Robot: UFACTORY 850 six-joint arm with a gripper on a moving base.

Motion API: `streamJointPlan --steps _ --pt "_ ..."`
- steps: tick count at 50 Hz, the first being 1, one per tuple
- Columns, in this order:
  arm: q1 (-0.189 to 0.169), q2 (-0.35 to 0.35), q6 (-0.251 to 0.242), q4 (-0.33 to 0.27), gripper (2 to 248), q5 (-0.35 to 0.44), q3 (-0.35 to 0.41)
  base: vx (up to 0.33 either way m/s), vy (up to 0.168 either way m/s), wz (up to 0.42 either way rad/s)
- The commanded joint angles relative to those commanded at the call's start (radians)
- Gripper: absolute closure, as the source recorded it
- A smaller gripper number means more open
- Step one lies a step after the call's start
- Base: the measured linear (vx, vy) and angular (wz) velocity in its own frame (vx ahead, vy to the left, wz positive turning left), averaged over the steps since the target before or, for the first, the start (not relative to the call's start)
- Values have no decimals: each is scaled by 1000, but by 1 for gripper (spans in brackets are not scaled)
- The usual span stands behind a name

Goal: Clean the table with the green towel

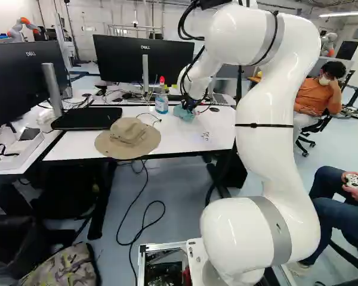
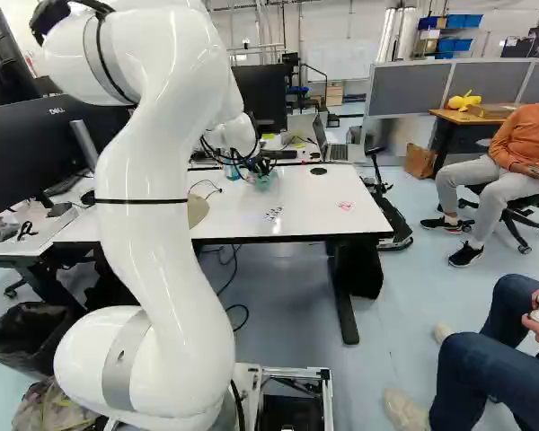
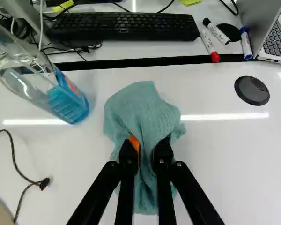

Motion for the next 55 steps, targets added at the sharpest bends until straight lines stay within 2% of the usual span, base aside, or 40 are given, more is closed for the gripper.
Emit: streamJointPlan --steps 19,55 --pt "18 123 0 0 202 -71 108 0 0 0" --pt "25 290 0 0 202 -73 303 0 0 0"
